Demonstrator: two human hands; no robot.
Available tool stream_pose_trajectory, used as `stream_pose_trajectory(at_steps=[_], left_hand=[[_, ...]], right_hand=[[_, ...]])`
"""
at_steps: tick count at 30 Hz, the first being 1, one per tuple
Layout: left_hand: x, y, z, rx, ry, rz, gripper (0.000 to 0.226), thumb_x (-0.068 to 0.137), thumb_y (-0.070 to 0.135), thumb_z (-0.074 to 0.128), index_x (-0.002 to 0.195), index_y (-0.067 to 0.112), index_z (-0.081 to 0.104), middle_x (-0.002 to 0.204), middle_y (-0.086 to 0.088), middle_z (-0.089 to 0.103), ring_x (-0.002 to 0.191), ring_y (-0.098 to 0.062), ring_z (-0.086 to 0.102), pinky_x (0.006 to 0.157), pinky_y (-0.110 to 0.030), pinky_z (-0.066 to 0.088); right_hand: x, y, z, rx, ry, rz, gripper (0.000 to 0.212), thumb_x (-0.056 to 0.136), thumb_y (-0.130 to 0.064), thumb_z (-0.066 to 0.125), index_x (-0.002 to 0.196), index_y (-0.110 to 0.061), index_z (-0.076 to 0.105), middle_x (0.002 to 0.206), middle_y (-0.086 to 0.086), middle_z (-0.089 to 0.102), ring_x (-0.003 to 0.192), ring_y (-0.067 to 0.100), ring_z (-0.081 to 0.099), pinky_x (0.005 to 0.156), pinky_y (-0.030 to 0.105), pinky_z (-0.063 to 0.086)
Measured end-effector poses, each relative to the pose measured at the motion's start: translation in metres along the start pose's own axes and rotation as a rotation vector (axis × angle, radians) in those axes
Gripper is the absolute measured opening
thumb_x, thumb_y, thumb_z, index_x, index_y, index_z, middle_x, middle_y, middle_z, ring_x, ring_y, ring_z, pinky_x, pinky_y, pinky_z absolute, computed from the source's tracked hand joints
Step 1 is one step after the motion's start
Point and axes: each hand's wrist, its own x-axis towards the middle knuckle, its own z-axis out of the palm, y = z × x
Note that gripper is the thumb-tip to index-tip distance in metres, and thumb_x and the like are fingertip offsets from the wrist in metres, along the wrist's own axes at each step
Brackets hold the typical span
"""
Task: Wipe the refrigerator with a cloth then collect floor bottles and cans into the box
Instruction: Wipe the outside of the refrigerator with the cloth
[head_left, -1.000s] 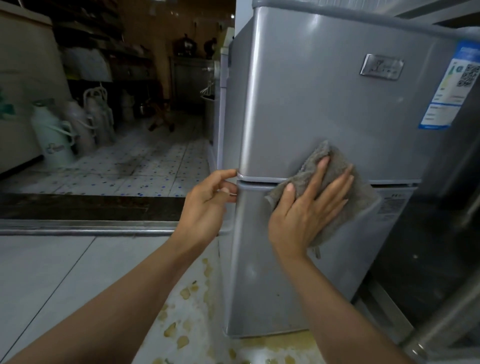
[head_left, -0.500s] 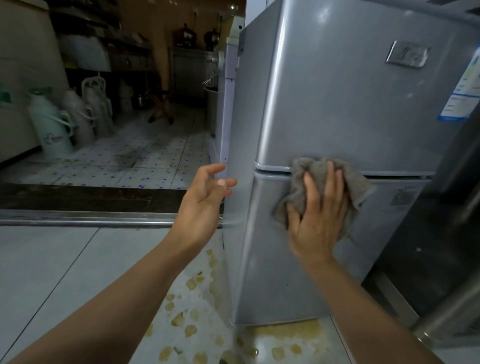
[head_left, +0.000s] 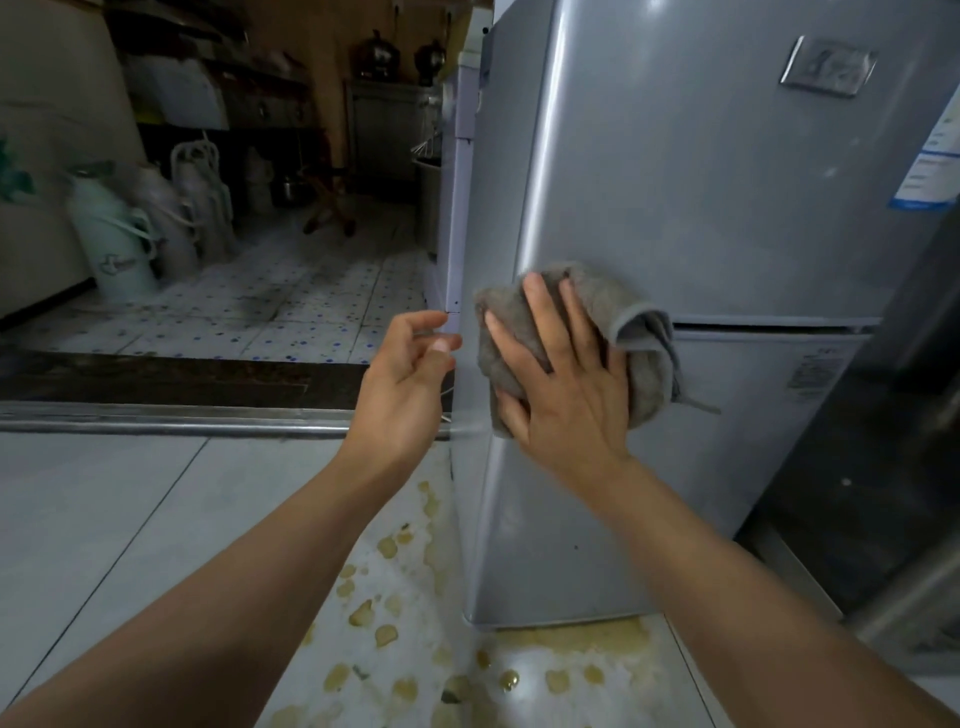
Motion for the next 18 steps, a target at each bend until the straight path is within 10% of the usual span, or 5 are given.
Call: stream_pose_trajectory(at_steps=[5, 15, 18], left_hand=[[0.001, -0.014, 0.008, 0.012, 0.023, -0.006, 0.021, 0.099, 0.021, 0.04, 0.114, 0.031, 0.048, 0.115, 0.006, 0.06, 0.106, -0.006, 0.057, 0.085, -0.019, 0.043], [-0.013, -0.016, 0.03, 0.011, 0.016, -0.016, 0.021, 0.098, 0.017, 0.04, 0.112, 0.027, 0.052, 0.11, 0.004, 0.063, 0.106, -0.009, 0.057, 0.093, -0.026, 0.045], [-0.009, -0.01, 0.04, 0.029, 0.039, -0.018, 0.021, 0.098, 0.018, 0.04, 0.112, 0.025, 0.054, 0.108, 0.006, 0.064, 0.1, -0.007, 0.06, 0.082, -0.018, 0.046]], right_hand=[[-0.018, -0.013, 0.019, 0.016, 0.071, 0.044, 0.044, 0.074, -0.03, 0.06, 0.118, -0.029, 0.059, 0.152, 0.004, 0.027, 0.143, 0.025, 0.019, 0.113, 0.044, 0.017], [-0.093, -0.012, 0.004, 0.16, -0.329, -0.183, 0.06, 0.086, -0.042, 0.043, 0.144, -0.033, 0.032, 0.155, -0.005, 0.025, 0.116, 0.017, 0.06, 0.072, 0.039, 0.056], [-0.049, 0.04, -0.005, 0.019, -0.147, 0.028, 0.073, 0.078, -0.051, 0.049, 0.145, -0.036, 0.025, 0.156, -0.001, 0.018, 0.138, 0.021, 0.031, 0.101, 0.046, 0.036]])
